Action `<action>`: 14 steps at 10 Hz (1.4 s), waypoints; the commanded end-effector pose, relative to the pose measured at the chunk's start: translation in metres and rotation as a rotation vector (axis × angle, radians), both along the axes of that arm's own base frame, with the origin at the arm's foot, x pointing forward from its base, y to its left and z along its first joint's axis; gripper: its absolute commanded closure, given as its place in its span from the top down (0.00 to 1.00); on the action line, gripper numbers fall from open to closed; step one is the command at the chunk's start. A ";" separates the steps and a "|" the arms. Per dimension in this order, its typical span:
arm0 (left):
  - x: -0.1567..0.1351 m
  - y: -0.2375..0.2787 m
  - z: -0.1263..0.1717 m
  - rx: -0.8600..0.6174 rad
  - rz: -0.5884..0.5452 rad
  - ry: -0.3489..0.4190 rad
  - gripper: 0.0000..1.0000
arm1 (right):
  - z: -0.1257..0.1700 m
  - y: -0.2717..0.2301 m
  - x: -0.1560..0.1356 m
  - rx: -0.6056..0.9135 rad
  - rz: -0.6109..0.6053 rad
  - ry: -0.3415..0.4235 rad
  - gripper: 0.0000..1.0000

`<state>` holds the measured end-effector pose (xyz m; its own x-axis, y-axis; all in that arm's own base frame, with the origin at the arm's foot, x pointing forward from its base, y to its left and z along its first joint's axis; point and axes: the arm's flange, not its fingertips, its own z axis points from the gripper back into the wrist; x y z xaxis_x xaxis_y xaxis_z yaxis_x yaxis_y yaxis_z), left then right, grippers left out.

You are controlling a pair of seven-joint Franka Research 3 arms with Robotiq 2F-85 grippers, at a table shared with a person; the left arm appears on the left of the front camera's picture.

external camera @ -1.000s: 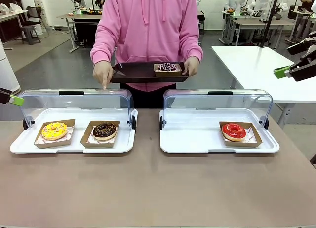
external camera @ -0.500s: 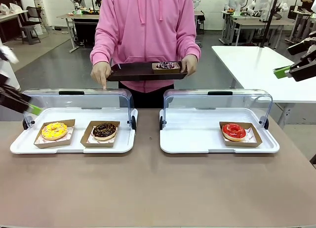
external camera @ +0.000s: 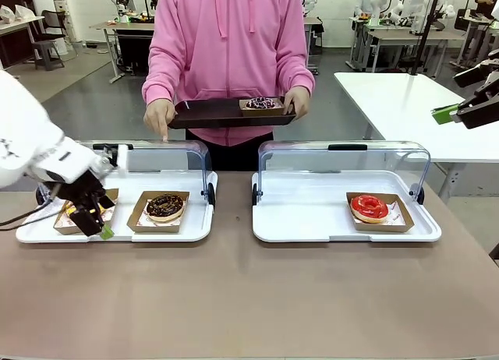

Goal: Provide the desired donut to the person.
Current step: Pick up and lift the Paper togo box containing the Donut pointed at by the person.

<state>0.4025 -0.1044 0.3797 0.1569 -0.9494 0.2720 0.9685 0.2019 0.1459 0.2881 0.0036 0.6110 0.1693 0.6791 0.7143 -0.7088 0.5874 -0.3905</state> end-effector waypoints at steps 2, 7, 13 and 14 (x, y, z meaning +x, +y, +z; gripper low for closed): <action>0.000 0.000 0.000 0.000 0.000 0.000 1.00 | -0.001 0.000 -0.001 -0.011 -0.009 0.013 1.00; 0.039 -0.016 -0.001 0.075 -0.199 -0.079 1.00 | -0.001 0.000 -0.001 -0.011 -0.009 0.013 1.00; 0.068 -0.032 -0.031 0.154 -0.275 -0.076 1.00 | -0.001 0.000 -0.001 -0.011 -0.009 0.013 1.00; 0.068 -0.033 -0.034 0.161 -0.271 -0.088 1.00 | -0.001 0.000 -0.001 -0.011 -0.009 0.013 1.00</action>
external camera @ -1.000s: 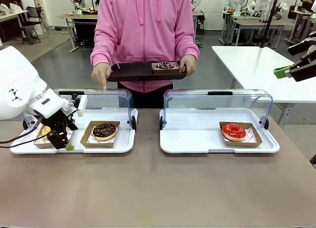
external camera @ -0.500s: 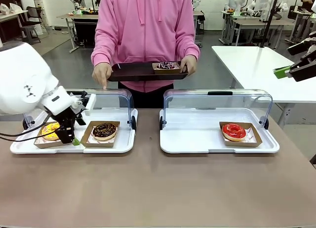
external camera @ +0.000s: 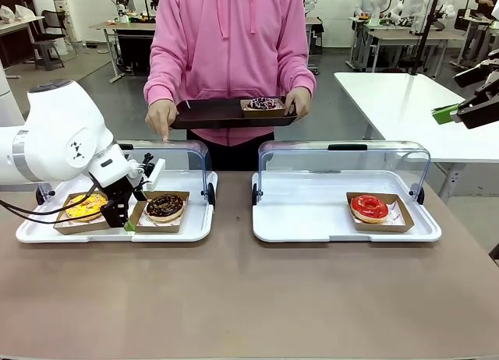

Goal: Provide the desired donut to the person.
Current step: Pick up and lift the Paper togo box containing the Donut pointed at by the person.

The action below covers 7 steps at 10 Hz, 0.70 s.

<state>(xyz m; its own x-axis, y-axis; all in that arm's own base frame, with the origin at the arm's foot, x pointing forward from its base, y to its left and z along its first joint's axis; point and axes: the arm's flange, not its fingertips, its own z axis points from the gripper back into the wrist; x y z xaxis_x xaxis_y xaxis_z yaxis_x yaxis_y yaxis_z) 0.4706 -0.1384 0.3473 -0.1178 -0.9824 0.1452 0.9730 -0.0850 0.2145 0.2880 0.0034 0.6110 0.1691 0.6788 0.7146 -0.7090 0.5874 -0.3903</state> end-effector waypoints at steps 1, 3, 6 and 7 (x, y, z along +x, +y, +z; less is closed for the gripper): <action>-0.001 0.001 -0.003 0.038 0.001 -0.028 1.00 | -0.001 0.000 -0.001 -0.012 -0.009 0.013 1.00; -0.001 0.001 -0.005 0.050 0.004 -0.034 1.00 | -0.001 0.000 -0.001 -0.012 -0.009 0.013 1.00; 0.002 0.001 -0.009 0.039 0.027 -0.054 0.77 | -0.001 0.000 -0.001 -0.012 -0.009 0.013 1.00; 0.003 0.001 -0.011 0.050 0.032 -0.058 0.41 | -0.001 0.000 -0.001 -0.012 -0.009 0.013 1.00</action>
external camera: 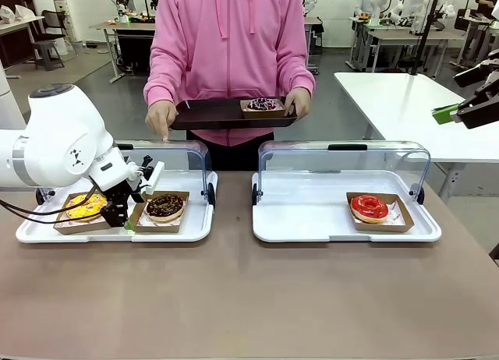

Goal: Provide the desired donut to the person.
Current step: Pick up and lift the Paper togo box containing the Donut pointed at by the person.

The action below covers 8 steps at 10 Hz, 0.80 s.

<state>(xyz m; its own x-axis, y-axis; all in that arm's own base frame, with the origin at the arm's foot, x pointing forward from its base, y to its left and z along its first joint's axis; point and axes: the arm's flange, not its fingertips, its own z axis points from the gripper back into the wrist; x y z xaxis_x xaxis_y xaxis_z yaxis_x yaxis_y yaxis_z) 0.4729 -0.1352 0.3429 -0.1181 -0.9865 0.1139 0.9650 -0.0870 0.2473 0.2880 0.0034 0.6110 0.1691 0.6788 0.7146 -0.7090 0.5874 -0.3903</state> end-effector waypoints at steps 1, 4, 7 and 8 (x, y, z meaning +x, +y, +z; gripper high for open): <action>0.002 -0.004 -0.009 0.024 0.024 -0.011 0.17 | -0.001 0.000 -0.001 -0.012 -0.009 0.013 1.00; 0.005 -0.005 -0.014 0.038 0.038 -0.015 0.00 | -0.001 0.000 -0.001 -0.012 -0.009 0.013 1.00; 0.005 -0.004 -0.015 0.028 0.034 -0.018 0.00 | -0.001 0.000 -0.001 -0.012 -0.009 0.013 1.00; 0.004 -0.003 -0.015 0.028 0.031 -0.021 0.00 | -0.001 0.000 -0.001 -0.012 -0.009 0.013 1.00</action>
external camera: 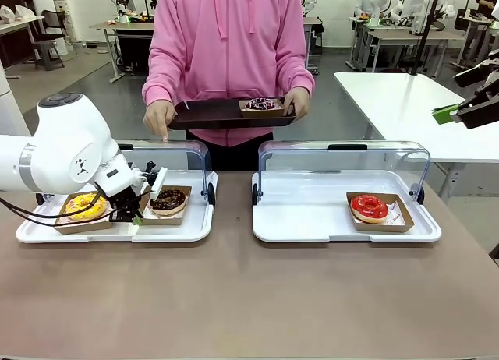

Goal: Provide the desired donut to the person.
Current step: Pick up and lift the Paper togo box containing the Donut pointed at by the person.

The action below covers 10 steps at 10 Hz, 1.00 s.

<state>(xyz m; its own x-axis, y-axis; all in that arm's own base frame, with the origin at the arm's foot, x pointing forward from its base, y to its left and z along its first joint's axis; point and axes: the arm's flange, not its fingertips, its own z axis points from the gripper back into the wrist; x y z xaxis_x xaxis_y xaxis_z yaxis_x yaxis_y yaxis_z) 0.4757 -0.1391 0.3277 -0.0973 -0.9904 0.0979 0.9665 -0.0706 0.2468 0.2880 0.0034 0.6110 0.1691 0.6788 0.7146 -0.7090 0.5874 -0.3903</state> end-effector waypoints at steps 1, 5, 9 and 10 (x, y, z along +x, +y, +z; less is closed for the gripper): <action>-0.002 0.000 0.003 0.014 0.000 -0.026 0.00 | -0.001 0.000 -0.001 -0.012 -0.009 0.013 1.00; -0.032 0.008 0.026 0.016 -0.045 -0.061 0.00 | -0.001 0.000 -0.001 -0.012 -0.009 0.013 1.00; -0.099 0.033 0.068 -0.083 -0.109 -0.113 0.00 | -0.001 0.000 -0.001 -0.012 -0.009 0.013 1.00; -0.121 0.045 0.079 -0.122 -0.132 -0.100 0.00 | -0.001 0.000 -0.001 -0.012 -0.009 0.013 1.00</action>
<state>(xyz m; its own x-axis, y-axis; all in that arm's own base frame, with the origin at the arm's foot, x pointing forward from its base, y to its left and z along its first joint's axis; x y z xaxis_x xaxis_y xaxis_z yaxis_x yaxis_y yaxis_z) 0.4053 -0.1211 0.4085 -0.1962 -0.9702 0.1425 0.9212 -0.1326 0.3657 0.2880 0.0033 0.6109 0.1691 0.6786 0.7148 -0.7092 0.5874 -0.3899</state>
